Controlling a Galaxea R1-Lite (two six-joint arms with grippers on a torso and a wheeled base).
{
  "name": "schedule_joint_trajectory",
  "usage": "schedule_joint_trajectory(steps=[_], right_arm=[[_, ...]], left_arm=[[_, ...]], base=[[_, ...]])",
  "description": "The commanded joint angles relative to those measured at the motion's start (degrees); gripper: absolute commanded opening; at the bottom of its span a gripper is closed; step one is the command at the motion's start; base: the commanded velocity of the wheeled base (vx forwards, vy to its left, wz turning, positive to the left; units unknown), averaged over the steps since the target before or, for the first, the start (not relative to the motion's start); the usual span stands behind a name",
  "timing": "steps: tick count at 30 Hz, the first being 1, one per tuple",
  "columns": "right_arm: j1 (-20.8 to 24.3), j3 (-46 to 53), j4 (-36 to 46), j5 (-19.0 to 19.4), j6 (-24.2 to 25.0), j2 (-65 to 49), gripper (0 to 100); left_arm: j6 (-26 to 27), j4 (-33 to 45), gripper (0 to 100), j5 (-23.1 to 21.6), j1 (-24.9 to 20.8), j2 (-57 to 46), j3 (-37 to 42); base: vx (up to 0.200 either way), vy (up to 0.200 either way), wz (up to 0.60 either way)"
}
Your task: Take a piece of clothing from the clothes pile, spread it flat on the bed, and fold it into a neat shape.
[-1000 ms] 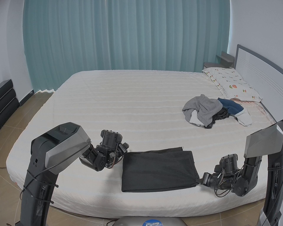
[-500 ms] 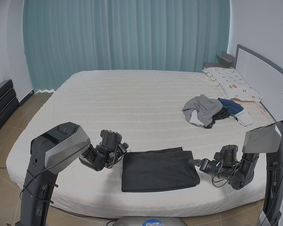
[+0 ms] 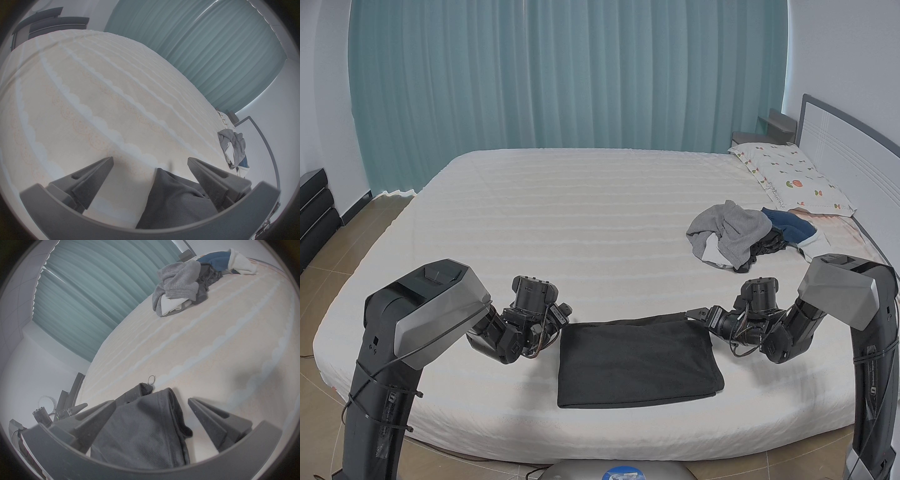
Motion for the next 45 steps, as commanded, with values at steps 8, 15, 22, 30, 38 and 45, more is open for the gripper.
schedule_joint_trajectory(steps=[8, 15, 22, 30, 38, 45], right_arm=[[0.08, -1.31, -0.25, -1.81, 0.03, 1.29, 0], [-0.89, -1.31, -0.42, -1.81, 0.12, 0.76, 0], [-0.97, -1.31, -0.51, -3.65, 1.79, 0.67, 0], [-1.33, -0.17, -1.92, -3.48, 2.49, 0.06, 100], [-3.00, 11.43, -8.68, -0.67, 5.48, -5.21, 100], [-3.61, 24.62, -19.85, 1.53, 5.57, -6.71, 100]], left_arm=[[-0.05, -0.03, 100, 0.03, -0.07, -0.20, 0.00], [-0.05, -0.12, 100, -0.06, -0.07, -0.20, 0.09], [-0.22, -0.12, 100, -0.06, -0.33, -2.31, 2.81], [-1.98, -0.12, 100, -0.94, -0.07, -4.51, 4.66], [0.30, -10.58, 100, -8.85, -0.24, -7.32, 15.12], [11.20, -11.28, 100, -12.71, -1.21, -7.59, 20.66]], base=[[0.000, 0.000, 0.00], [0.000, 0.000, 0.00], [0.000, 0.000, 0.00], [0.000, 0.000, 0.00], [0.000, 0.000, 0.00], [0.000, 0.000, 0.00]])
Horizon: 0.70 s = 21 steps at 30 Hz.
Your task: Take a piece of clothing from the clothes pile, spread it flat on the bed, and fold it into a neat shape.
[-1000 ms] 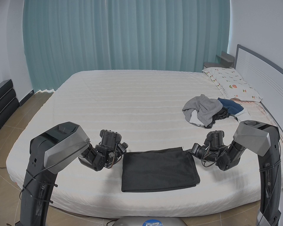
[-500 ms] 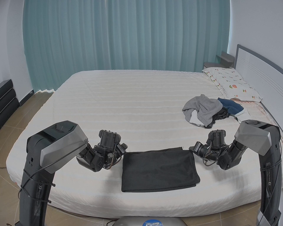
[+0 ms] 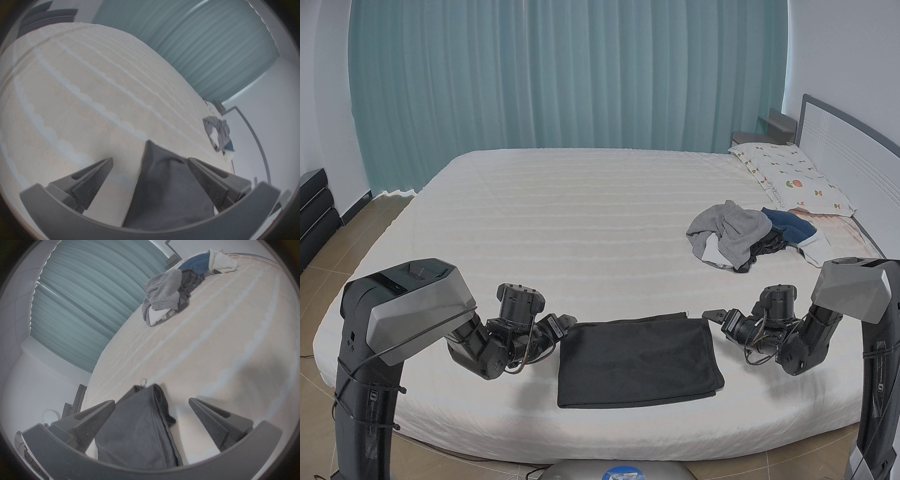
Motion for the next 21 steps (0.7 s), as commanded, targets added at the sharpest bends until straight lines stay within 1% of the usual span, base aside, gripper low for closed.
schedule_joint_trajectory(steps=[1, 3, 5, 21], right_arm=[[-0.69, 11.00, -9.49, 1.92, 0.20, -2.04, 100], [-0.42, 12.50, -11.87, 2.89, 0.20, -1.25, 100], [-0.16, 12.23, -12.13, 3.33, -0.15, -0.02, 100], [0.37, 10.91, -12.57, 3.50, -2.08, 2.09, 100]], left_arm=[[4.98, -1.14, 100, -2.11, -1.34, -0.84, 4.37], [5.25, -1.14, 100, -2.02, -1.87, -0.84, 4.54], [5.25, -1.05, 100, -2.02, -2.31, -0.75, 4.63], [6.13, -1.14, 100, -1.93, -3.89, -0.58, 4.45]], base=[[0.000, 0.000, 0.00], [0.000, 0.000, 0.00], [0.000, 0.000, 0.00], [0.000, 0.000, 0.00]])
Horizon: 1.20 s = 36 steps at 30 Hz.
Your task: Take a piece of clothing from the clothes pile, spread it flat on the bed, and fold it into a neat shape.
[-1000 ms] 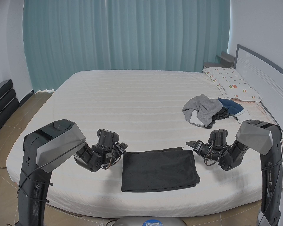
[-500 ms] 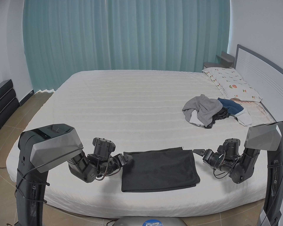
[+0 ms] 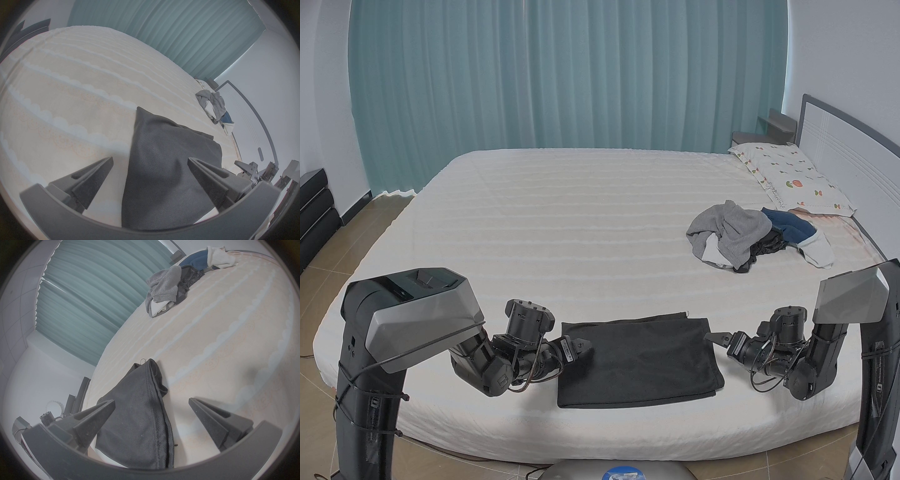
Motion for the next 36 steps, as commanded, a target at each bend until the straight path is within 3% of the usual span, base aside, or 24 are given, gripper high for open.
schedule_joint_trajectory(steps=[1, 8, 9, 36], right_arm=[[0.03, 0.28, -0.18, 0.02, 0.00, 0.79, 100], [0.03, 0.10, -0.26, 0.11, 0.18, 0.79, 100], [0.03, 0.10, -0.26, 0.19, 0.18, 0.79, 100], [-0.15, 0.80, -0.97, 0.37, 2.46, 0.62, 100]], left_arm=[[0.48, 0.02, 100, -0.02, -0.45, 0.27, -0.08], [0.92, 0.10, 100, -0.02, -1.15, 0.97, -0.61], [1.01, 0.10, 0, 0.07, -1.24, 1.06, -0.61], [1.01, 0.10, 0, 1.30, -1.06, 0.53, -0.17]], base=[[0.000, 0.000, 0.00], [0.000, 0.000, 0.00], [0.000, 0.000, 0.00], [0.000, 0.000, 0.00]])
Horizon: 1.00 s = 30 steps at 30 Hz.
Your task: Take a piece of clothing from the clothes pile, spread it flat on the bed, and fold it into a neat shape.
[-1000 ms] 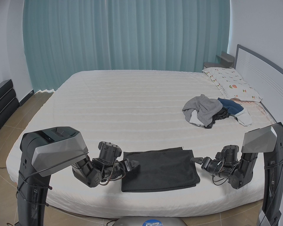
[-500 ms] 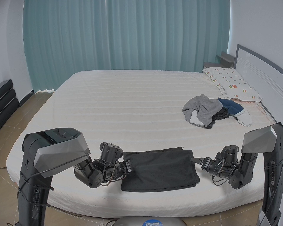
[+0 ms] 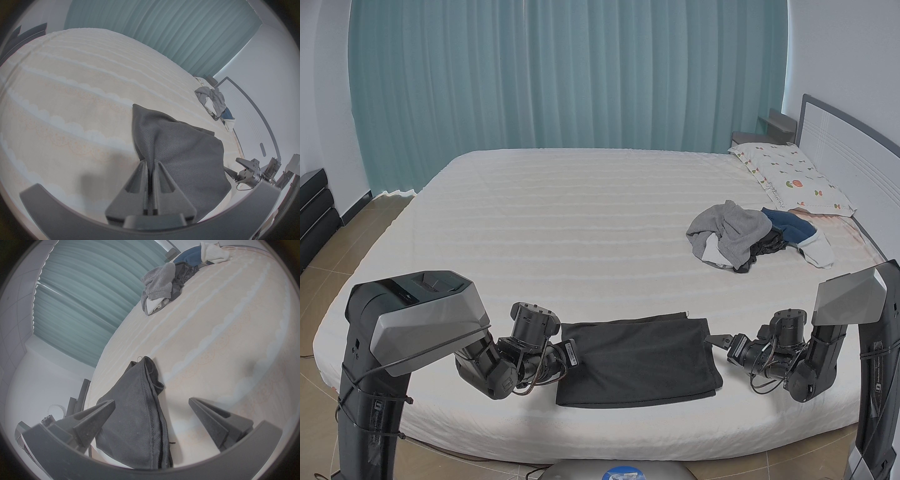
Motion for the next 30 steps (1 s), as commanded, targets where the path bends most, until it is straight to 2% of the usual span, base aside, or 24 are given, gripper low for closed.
schedule_joint_trajectory(steps=[1, 30], right_arm=[[0.02, 0.23, -0.37, 0.02, 0.08, 0.03, 100], [1.34, 0.67, -1.86, -0.60, 1.39, 0.03, 100]], left_arm=[[-0.11, -0.03, 0, 0.01, -0.07, -0.14, 0.19], [-0.99, 0.41, 0, 0.01, 0.01, -1.02, 0.63]], base=[[0.000, 0.200, 0.00], [0.000, 0.200, 0.00]])
